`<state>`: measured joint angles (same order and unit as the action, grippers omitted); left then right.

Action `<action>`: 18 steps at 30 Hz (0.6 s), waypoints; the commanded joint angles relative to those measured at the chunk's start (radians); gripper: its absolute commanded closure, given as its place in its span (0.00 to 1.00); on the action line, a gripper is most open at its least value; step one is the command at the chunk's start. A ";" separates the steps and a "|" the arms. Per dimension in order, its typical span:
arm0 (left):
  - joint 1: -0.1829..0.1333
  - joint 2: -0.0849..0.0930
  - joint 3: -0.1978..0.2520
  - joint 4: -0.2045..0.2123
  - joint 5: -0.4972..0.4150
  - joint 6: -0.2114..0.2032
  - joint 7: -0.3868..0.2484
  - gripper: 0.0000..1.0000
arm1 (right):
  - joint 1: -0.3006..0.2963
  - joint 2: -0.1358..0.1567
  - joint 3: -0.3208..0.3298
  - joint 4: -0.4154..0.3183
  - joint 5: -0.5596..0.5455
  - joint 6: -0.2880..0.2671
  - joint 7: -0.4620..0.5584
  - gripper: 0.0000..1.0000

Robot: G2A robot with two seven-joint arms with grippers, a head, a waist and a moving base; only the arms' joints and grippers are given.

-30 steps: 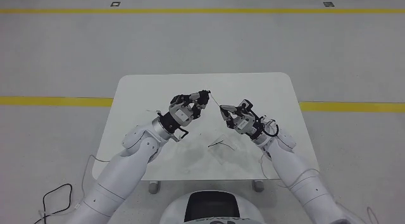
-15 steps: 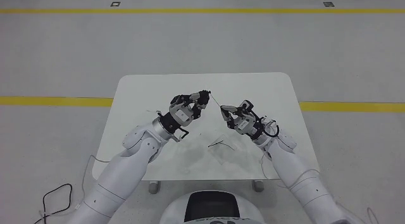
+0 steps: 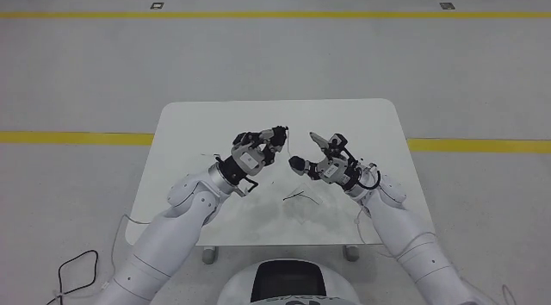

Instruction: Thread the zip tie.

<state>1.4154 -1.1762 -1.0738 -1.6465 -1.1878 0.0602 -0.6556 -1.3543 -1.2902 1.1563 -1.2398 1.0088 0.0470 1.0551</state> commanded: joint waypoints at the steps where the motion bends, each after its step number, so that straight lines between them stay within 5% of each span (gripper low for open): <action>1: -0.002 -0.002 0.008 0.000 -0.002 0.001 0.002 1.00 | 0.000 0.000 0.000 0.000 0.000 0.000 0.000 0.00; 3: -0.003 -0.002 0.008 0.005 0.009 -0.001 0.010 1.00 | 0.000 0.000 0.000 0.000 0.000 0.000 0.000 0.00; 7: 0.007 -0.002 0.000 -0.005 0.006 -0.012 0.036 1.00 | -0.023 0.016 0.050 -0.043 -0.104 -0.119 0.003 0.00; 15: 0.049 -0.002 -0.027 -0.054 -0.029 -0.028 0.115 1.00 | -0.115 0.051 0.190 -0.154 -0.208 -0.260 0.017 0.00; 18: 0.051 -0.002 -0.030 -0.059 -0.027 -0.026 0.112 1.00 | -0.115 0.051 0.190 -0.154 -0.208 -0.260 0.017 0.00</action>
<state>1.4669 -1.1777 -1.1048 -1.7066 -1.2162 0.0346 -0.5420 -1.4700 -1.2394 1.3481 -1.3948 0.7979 -0.2183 1.0719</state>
